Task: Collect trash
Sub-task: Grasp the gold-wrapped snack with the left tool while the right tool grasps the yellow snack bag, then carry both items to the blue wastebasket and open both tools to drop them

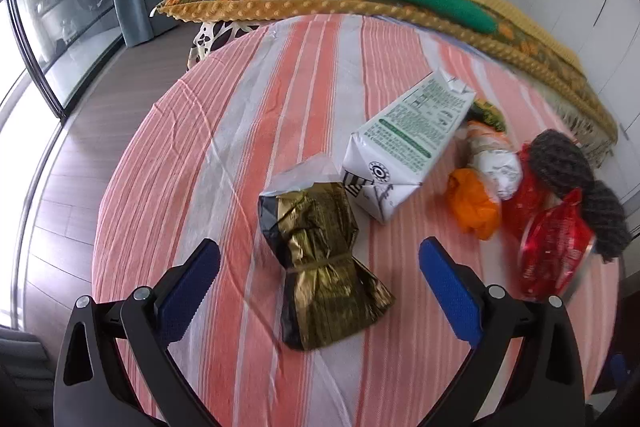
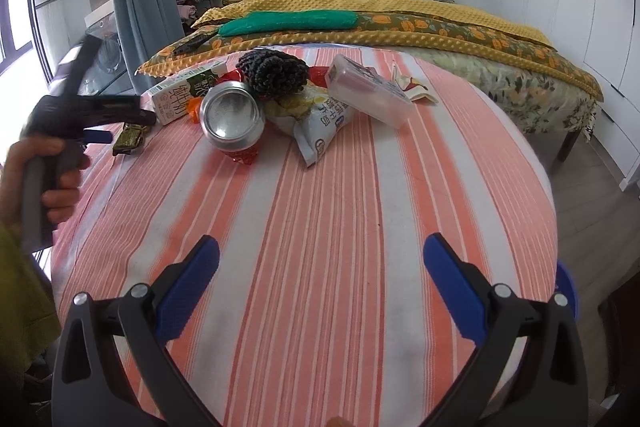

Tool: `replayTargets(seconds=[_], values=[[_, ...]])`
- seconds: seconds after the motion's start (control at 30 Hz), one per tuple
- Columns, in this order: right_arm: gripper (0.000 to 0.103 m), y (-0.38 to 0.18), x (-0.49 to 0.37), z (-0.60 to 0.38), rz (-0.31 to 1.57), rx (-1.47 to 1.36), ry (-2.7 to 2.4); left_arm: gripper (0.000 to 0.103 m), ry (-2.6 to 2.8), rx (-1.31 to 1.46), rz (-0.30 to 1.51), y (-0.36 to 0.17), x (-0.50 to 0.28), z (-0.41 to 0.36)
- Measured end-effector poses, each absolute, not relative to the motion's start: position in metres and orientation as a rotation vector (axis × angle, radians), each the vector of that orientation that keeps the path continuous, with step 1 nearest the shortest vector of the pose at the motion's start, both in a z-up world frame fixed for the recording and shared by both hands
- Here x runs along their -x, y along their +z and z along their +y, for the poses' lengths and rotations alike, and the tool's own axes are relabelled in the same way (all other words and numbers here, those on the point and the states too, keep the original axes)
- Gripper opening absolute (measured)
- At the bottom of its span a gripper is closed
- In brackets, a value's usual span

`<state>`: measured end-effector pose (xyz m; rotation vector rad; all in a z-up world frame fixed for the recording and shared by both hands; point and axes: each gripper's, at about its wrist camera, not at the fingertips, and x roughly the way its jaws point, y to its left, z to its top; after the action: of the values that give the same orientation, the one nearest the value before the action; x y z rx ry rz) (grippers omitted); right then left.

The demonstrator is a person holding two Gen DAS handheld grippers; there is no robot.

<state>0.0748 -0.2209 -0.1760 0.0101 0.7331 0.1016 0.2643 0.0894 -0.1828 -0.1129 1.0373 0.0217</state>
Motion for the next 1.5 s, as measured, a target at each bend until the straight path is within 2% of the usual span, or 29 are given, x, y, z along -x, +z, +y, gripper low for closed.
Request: replayTargets(seconds=[0.1,0.3,0.43,0.53,0.57,0.63,0.67,0.7,0.83,0.87,0.9,1.0,1.27,1.43,1.47,1.5], values=[[0.098,-0.175,-0.074,-0.225,0.721,-0.019,0.102,0.098,0.043,-0.010,1.039,-0.190,-0.269,0.081],[0.098,-0.180,-0.081,-0.231,0.744,-0.061,0.120,0.098,-0.014,-0.037,1.000,-0.189,-0.260,0.087],[0.098,-0.180,-0.094,-0.244,0.773,-0.078,0.119,0.098,-0.037,-0.056,1.042,-0.185,-0.260,0.091],[0.098,-0.179,-0.117,-0.254,0.772,-0.086,0.116,0.098,-0.047,-0.086,0.977,-0.177,-0.255,0.093],[0.095,-0.181,-0.126,-0.255,0.780,-0.089,0.133,0.097,-0.061,-0.089,0.970,-0.176,-0.254,0.094],[0.076,-0.186,-0.155,-0.253,0.816,-0.102,0.200,0.086,-0.103,-0.079,0.971,-0.176,-0.256,0.096],[0.067,-0.189,-0.167,-0.253,0.838,-0.108,0.221,0.074,-0.119,-0.077,0.975,-0.178,-0.257,0.097],[0.066,-0.194,-0.185,-0.251,0.870,-0.127,0.264,0.064,-0.131,-0.078,0.979,-0.180,-0.259,0.097],[0.064,-0.201,-0.222,-0.239,0.890,-0.161,0.374,0.048,-0.172,-0.098,0.948,-0.180,-0.252,0.095],[0.051,-0.201,-0.225,-0.237,0.882,-0.158,0.381,0.039,-0.184,-0.102,0.941,-0.179,-0.249,0.095],[0.035,-0.201,-0.229,-0.236,0.881,-0.171,0.391,0.039,-0.195,-0.102,0.940,-0.178,-0.245,0.094],[0.024,-0.198,-0.223,-0.241,0.882,-0.209,0.403,0.038,-0.241,-0.098,0.923,-0.171,-0.222,0.092],[0.023,-0.179,-0.131,-0.254,0.902,-0.150,0.402,0.038,-0.468,-0.096,0.922,-0.161,-0.148,0.046],[0.023,-0.188,-0.076,-0.266,0.941,-0.079,0.337,0.046,-0.533,-0.109,0.948,-0.171,-0.131,0.020],[0.024,-0.190,-0.069,-0.268,0.943,-0.065,0.329,0.050,-0.527,-0.121,0.948,-0.173,-0.128,0.017],[0.039,-0.191,-0.065,-0.271,0.946,-0.058,0.323,0.054,-0.522,-0.129,0.948,-0.174,-0.127,0.016]])
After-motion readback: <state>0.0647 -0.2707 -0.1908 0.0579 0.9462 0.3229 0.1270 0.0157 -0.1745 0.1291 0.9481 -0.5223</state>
